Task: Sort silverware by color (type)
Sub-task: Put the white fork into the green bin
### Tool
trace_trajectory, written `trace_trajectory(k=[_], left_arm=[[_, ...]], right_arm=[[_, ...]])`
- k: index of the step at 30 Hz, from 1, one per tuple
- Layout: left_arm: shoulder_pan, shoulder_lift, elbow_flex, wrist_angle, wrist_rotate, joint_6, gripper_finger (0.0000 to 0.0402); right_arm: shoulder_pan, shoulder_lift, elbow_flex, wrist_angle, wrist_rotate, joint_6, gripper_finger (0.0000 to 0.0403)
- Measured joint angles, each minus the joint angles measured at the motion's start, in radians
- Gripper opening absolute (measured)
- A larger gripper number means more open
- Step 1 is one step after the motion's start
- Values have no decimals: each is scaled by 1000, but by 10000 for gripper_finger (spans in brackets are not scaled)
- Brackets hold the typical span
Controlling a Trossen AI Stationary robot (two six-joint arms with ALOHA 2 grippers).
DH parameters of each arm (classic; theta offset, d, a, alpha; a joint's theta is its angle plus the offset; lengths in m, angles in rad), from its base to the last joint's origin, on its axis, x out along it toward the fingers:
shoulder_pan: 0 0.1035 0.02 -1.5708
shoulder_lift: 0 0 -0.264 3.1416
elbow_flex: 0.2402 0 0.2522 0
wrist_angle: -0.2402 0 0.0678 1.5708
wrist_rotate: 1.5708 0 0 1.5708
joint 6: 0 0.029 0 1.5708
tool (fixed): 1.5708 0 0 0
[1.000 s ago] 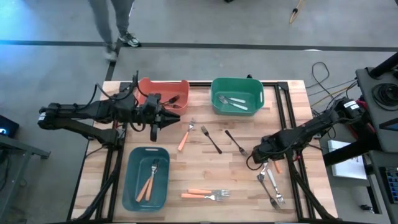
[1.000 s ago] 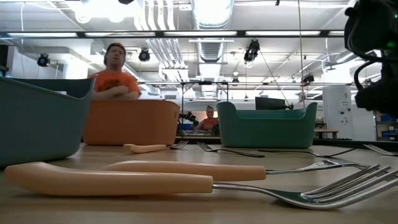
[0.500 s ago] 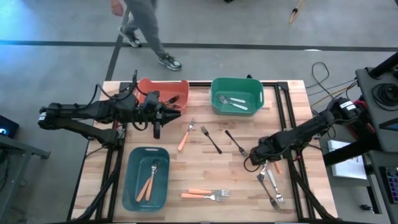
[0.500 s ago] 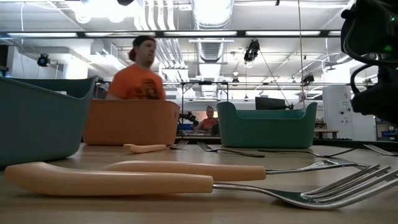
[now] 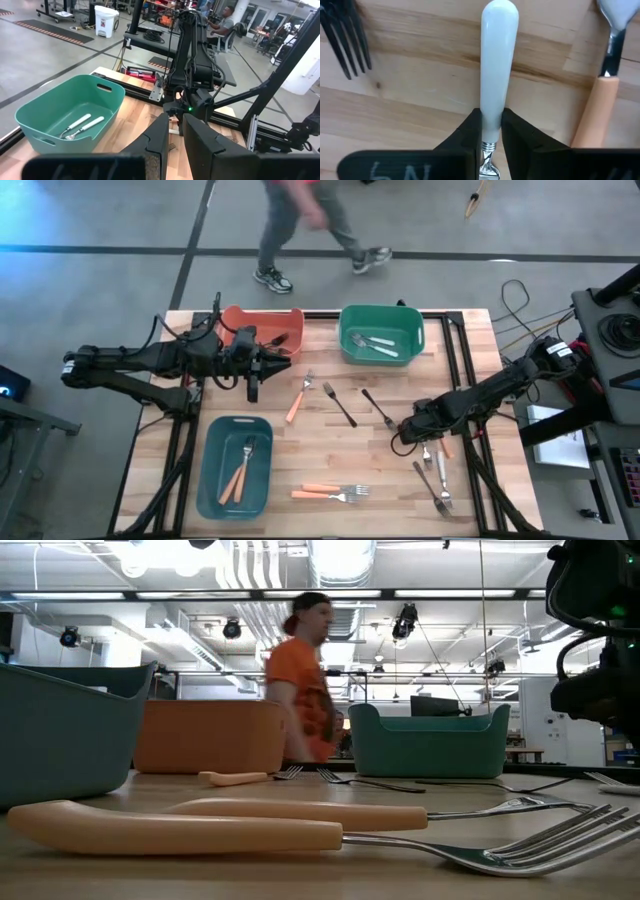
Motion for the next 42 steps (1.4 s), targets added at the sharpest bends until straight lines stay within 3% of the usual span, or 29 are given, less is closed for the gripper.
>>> trace_trajectory(k=[12,20,24,29,42], left_arm=[[2,0,0,1,0,8,40],[11,-6,0,19,-1,42,40],[13,-9,0,42,-1,84,40],[13,-14,0,48,0,117,40],[14,-73,0,14,-8,154,40]], right_arm=[[-1,-98,144,-172,72,-75,44],[-43,-156,384,-228,295,-233,43],[-148,-118,528,-235,368,-408,43],[-331,-19,716,-233,376,-707,43],[-789,344,1082,-290,203,-1468,43]])
